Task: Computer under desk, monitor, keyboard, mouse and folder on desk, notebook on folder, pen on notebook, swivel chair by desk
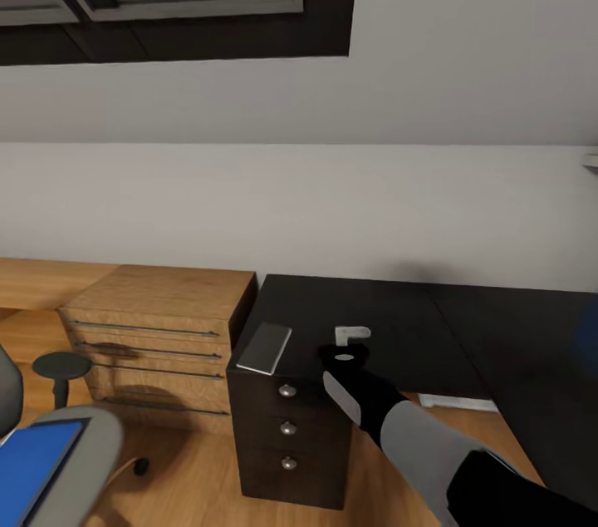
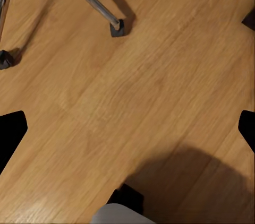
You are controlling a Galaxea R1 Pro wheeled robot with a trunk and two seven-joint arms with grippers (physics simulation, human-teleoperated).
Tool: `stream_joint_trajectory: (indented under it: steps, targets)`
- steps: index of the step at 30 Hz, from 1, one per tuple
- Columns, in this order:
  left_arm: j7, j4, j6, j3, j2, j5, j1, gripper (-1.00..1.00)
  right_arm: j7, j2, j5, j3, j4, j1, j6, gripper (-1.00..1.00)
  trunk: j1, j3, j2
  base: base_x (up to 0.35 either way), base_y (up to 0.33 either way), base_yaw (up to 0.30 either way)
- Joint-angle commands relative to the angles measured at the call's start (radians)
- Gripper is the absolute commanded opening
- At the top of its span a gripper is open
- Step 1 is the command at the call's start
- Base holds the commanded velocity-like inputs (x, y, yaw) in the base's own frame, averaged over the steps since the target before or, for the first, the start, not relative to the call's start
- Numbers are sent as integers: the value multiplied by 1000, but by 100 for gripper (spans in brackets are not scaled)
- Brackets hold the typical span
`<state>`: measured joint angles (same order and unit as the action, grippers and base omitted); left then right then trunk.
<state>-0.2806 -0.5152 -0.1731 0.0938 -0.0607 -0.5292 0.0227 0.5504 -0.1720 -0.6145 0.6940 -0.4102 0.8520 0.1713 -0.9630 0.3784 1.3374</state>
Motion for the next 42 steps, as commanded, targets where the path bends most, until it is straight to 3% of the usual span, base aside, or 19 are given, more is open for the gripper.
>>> stream_joint_trajectory:
  steps: [1, 13, 17, 18, 37, 42]
  targets:
    - [-8, -2, -4, 8, -1, -9, 0, 100, -5, 0, -4, 8, 16, 2, 7, 100, -1, 1, 1, 327, 0, 0]
    - [-8, -3, -6, 6, 1, -8, 0, 100, -101, 0, -7, -14, 98, 2, 8, 100, -1, 1, 1, 329, 20, 0]
    - [-8, -3, -6, 7, 1, -9, 0, 100, -114, -1, -8, -85, 110, 2, 14, 100, -1, 1, 1, 186, 86, 0]
    - [-12, -13, -5, 4, 0, -12, 0, 100, -116, -2, -8, -121, 112, 2, 39, 100, -1, 1, 1, 18, 8, 0]
    - [-12, -26, -8, 0, 1, -16, 0, 100, -115, -2, -8, -133, 113, 2, 48, 100, -66, 54, 120, 2, 1, 0]
    - [-12, -26, -40, 1, 2, -15, 0, 100, -115, -2, -8, -134, 113, 2, 47, 100, -85, 70, 155, 0, 0, 0]
